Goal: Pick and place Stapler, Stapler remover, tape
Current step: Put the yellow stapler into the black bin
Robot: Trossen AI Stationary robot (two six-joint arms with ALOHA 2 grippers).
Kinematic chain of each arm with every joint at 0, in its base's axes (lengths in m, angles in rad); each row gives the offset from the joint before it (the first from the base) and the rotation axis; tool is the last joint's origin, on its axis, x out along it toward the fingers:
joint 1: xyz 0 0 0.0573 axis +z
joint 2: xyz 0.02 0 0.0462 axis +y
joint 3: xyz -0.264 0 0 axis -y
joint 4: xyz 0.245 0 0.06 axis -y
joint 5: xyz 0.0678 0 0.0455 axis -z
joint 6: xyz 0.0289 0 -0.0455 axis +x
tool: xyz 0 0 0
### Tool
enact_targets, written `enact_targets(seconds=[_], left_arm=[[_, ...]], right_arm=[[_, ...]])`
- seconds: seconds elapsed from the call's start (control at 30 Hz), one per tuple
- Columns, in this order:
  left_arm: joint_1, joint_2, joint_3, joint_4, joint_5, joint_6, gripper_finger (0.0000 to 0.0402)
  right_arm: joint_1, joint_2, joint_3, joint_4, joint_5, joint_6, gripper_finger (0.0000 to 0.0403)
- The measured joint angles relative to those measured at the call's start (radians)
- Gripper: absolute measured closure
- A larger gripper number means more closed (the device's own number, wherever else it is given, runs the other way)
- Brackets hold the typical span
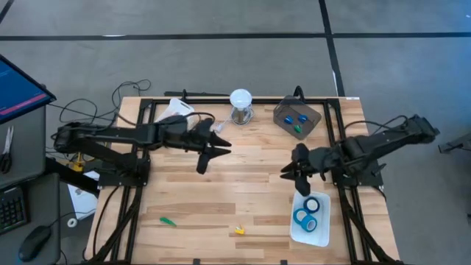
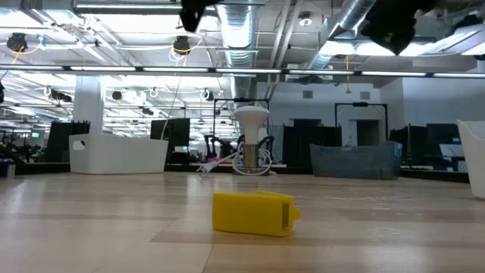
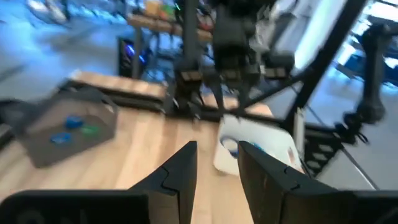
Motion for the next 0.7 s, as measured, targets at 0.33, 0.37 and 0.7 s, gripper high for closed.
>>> enact_targets(seconds=[0.33,0.37,0.7], left_arm=[[-0.119,-0.169,0.000,-0.048,-0.253,0.003,0.0294],[-0.130,-0.182,0.000,-0.070,-0.263,0.003,0.0294],[-0.214,-0.249,0.000,-0.227,-0.286,-0.034,0.0294]], right_arm=[[-0.035,0.165,0.053,0.103,-0.186,-0.196,0.0305],[-0.028,0.193,0.080,0.098,-0.183,-0.197,0.0305],[0.026,0.542,0.396,-0.019,-0.181,-0.223,0.0304]])
